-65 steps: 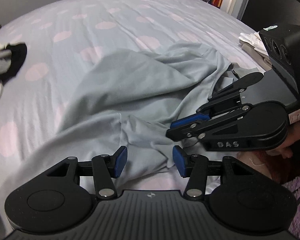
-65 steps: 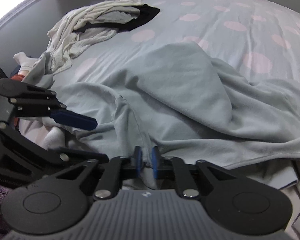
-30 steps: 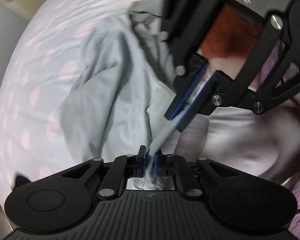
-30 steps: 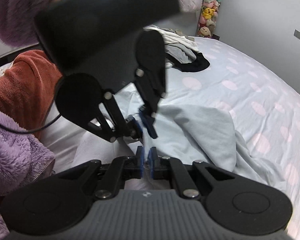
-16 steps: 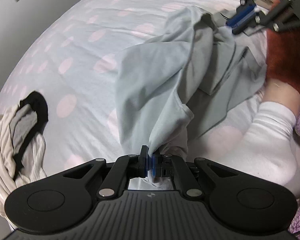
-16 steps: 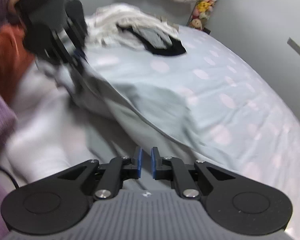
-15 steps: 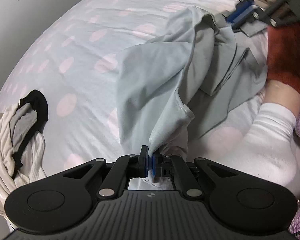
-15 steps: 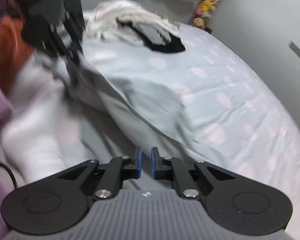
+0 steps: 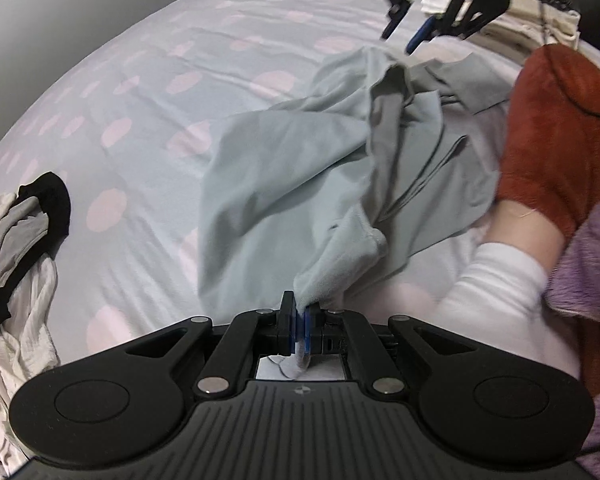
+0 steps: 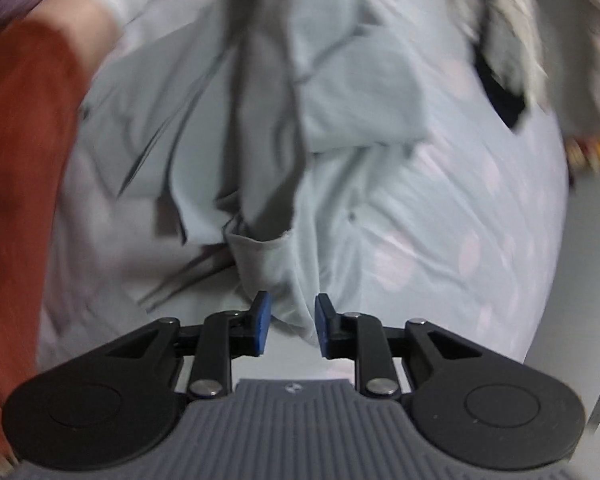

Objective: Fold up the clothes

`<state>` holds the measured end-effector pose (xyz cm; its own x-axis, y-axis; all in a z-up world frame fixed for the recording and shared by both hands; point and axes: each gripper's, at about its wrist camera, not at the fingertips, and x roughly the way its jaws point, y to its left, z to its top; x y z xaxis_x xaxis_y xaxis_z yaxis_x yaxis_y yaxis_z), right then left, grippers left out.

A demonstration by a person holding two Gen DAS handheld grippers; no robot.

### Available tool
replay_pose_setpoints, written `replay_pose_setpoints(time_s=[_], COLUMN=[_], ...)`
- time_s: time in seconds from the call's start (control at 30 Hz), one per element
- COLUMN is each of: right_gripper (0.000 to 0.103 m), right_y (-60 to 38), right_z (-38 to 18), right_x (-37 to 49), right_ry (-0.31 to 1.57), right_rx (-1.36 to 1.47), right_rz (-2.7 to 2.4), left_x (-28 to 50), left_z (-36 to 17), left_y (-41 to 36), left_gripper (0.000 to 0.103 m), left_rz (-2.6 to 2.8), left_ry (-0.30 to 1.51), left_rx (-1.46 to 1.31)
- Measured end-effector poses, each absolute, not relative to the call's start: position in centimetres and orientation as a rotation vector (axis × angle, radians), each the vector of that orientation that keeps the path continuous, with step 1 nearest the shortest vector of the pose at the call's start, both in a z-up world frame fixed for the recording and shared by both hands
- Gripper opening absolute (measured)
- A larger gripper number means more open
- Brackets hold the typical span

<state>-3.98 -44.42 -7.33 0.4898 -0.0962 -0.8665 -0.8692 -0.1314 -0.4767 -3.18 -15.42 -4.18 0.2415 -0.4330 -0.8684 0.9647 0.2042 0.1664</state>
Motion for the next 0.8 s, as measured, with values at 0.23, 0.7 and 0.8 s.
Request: replay_pose_setpoints(time_s=[0.23,0.7,0.8], right_gripper=[0.026,0.026,0.026], right_y=[-43.9,-44.4,-44.1], right_z=[-8.2,-10.9,-10.8], right_x=[-2.7,-1.1,-0.7], right_ry=[0.844,0.849,0.869], right_rx=[-1.74,-1.797,-1.748], right_rz=[0.985,1.036,1.055], left_x=[-4.0,-3.9,-3.7], left_z=[-4.0,-4.4,-4.7], left_y=[-15.0,-14.7,-14.7], left_gripper=[0.002,0.002,0.002], left_rz=[-1.131,-1.113,-1.099], left_ry=[0.794,0.809,0.822], left_rx=[0.799,0.734,0.707])
